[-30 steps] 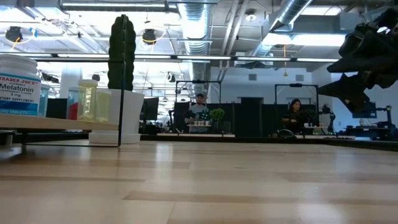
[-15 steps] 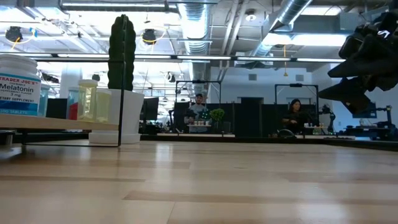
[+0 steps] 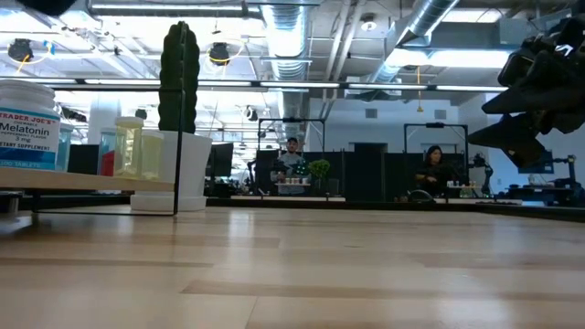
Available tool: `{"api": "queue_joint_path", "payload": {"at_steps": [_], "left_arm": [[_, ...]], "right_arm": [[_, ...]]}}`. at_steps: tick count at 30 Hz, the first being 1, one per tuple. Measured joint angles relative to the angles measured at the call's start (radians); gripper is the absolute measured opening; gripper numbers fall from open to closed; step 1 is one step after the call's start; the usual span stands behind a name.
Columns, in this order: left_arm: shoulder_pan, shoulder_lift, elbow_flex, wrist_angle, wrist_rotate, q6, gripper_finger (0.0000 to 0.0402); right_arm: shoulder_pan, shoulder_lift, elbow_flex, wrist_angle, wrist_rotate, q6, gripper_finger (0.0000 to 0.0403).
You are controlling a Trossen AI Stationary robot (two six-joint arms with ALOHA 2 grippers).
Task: Pick and place medicine bottles onto shelf by color
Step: Put the pink pill bottle on the shelf
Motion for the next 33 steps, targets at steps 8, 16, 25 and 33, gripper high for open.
{"api": "queue_joint_path", "payload": {"at_steps": [8,16,25,33], "left_arm": [[0.000,0.000,-0.058,0.067,0.023,-0.001,0.0098],[0.000,0.000,-0.060,0.035,0.023,0.002,0.0098],[0.000,0.000,-0.109,0.107,0.022,0.011,0.0098],[0.000,0.000,-0.109,0.084,0.021,0.009,0.0099]], "right_arm": [[0.000,0.000,0.000,-0.005,0.000,0.000,0.0249],[0.000,0.000,0.000,-0.005,0.000,0.000,0.0249],[0.000,0.000,0.000,-0.013,0.000,0.000,0.0249],[0.000,0.000,0.000,-0.023,0.000,0.000,0.0249]]}}
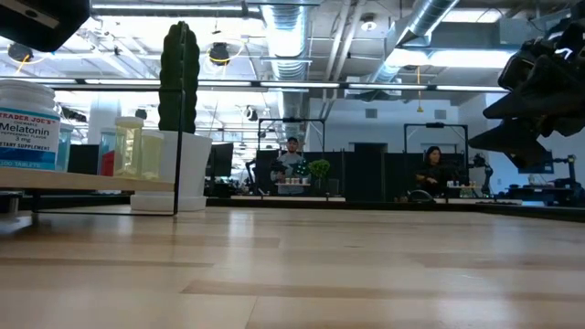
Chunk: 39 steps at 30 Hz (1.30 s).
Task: Pick and place medicine bottles onto shelf by color
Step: Put the pink pill bottle on the shelf, then return to Home Position
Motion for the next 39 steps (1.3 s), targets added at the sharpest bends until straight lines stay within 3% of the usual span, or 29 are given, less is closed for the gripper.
{"api": "queue_joint_path", "payload": {"at_steps": [25,31,39], "left_arm": [[0.000,-0.001,0.056,-0.058,-0.033,0.037,0.0158],[0.000,-0.002,0.145,-0.143,-0.037,0.053,0.0158],[0.000,-0.003,0.410,-0.438,-0.174,0.106,0.0157]], "right_arm": [[0.000,0.000,0.000,0.001,0.000,0.000,0.0249],[0.000,0.000,0.000,0.001,0.000,0.000,0.0249],[0.000,0.000,0.000,0.001,0.000,0.000,0.0249]]}}
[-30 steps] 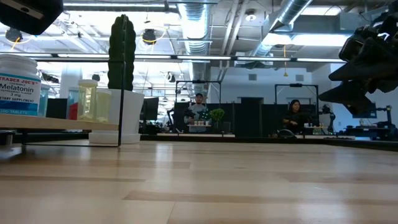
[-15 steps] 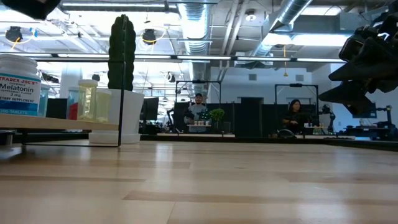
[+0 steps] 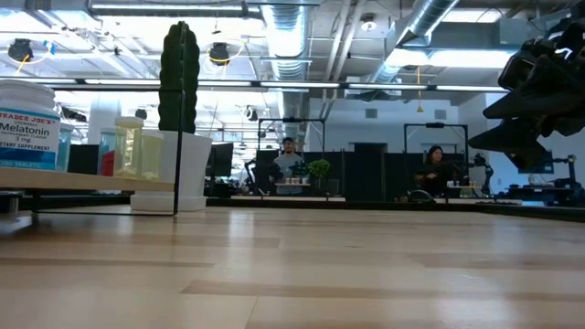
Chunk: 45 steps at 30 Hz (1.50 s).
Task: Pick and place medicine bottles onto shelf by color
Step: Return to Home Position
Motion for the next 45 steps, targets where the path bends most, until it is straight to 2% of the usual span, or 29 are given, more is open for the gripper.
{"api": "queue_joint_path", "payload": {"at_steps": [6,10,18,24,27,30,36,41,45], "left_arm": [[0.059,-0.002,0.199,-0.190,-0.042,0.017,0.0147],[0.122,-0.002,0.272,-0.292,-0.116,0.061,0.0139],[0.277,-0.010,0.289,-0.199,-0.086,0.199,0.0135],[0.357,-0.122,0.244,-0.191,-0.037,0.200,0.0135],[0.389,-0.209,0.161,-0.147,-0.048,0.173,0.0135],[0.412,-0.332,0.016,-0.032,-0.073,0.104,0.0135],[0.474,-0.651,-0.395,0.373,-0.114,-0.046,0.0135],[0.542,-0.906,-0.706,0.735,-0.111,-0.054,0.0135],[0.594,-1.049,-0.891,0.970,-0.054,-0.063,0.0135]], "right_arm": [[0.000,0.000,0.000,0.000,0.000,0.000,0.0249],[0.000,0.000,0.000,0.000,0.000,0.000,0.0249],[0.000,0.000,0.000,0.000,0.000,0.000,0.0249],[0.000,0.000,0.000,-0.004,0.000,0.000,0.0249],[0.000,0.000,0.000,-0.005,0.000,0.000,0.0249],[0.000,0.000,0.000,-0.006,0.000,0.000,0.0249],[0.000,0.000,0.000,-0.006,0.000,0.000,0.0249],[0.000,0.000,0.000,-0.006,0.000,0.000,0.0249],[0.000,0.000,0.000,-0.006,0.000,0.000,0.0249]]}}
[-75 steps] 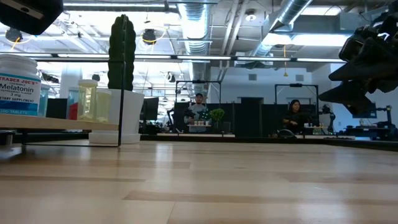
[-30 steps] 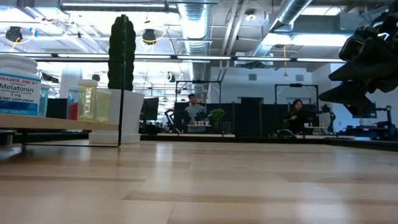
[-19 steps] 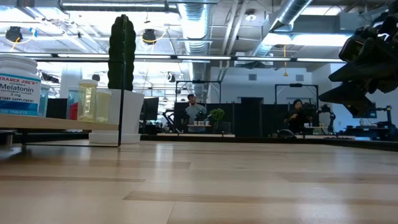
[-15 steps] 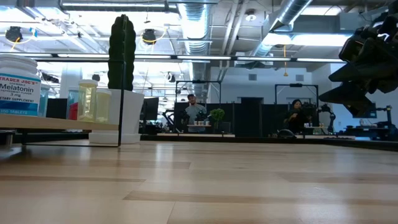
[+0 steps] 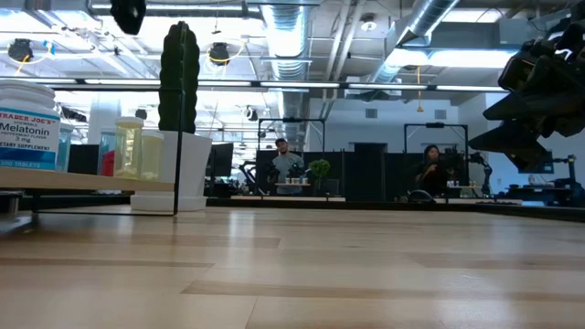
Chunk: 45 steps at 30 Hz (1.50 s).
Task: Pick and place medicine bottles onto shelf by color
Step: Return to Home Position
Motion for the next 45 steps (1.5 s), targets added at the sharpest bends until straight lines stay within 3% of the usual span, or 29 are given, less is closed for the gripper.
{"api": "queue_joint_path", "payload": {"at_steps": [5,16,21,26,31,38,45], "left_arm": [[0.039,-0.123,-0.163,0.235,0.061,-0.005,0.0135],[0.092,-0.285,-0.494,0.691,0.065,-0.008,0.0135],[0.092,-0.328,-0.579,0.806,0.138,-0.063,0.0135],[0.092,-0.370,-0.628,0.862,0.226,-0.129,0.0135],[0.091,-0.418,-0.631,0.785,0.279,-0.155,0.0135],[0.091,-0.475,-0.631,0.689,0.283,-0.234,0.0135],[0.091,-0.510,-0.631,0.679,0.283,-0.163,0.0135]], "right_arm": [[0.000,0.000,0.000,0.000,0.000,0.000,0.0249],[0.000,0.000,0.000,0.000,0.000,0.000,0.0249],[0.000,0.000,0.000,0.000,0.000,0.000,0.0249],[0.000,0.000,0.000,0.000,0.000,0.000,0.0249],[0.000,0.000,0.000,0.000,0.000,0.000,0.0249],[0.000,0.000,0.000,0.000,0.000,0.000,0.0249],[0.000,0.000,0.000,0.000,0.000,0.000,0.0249]]}}
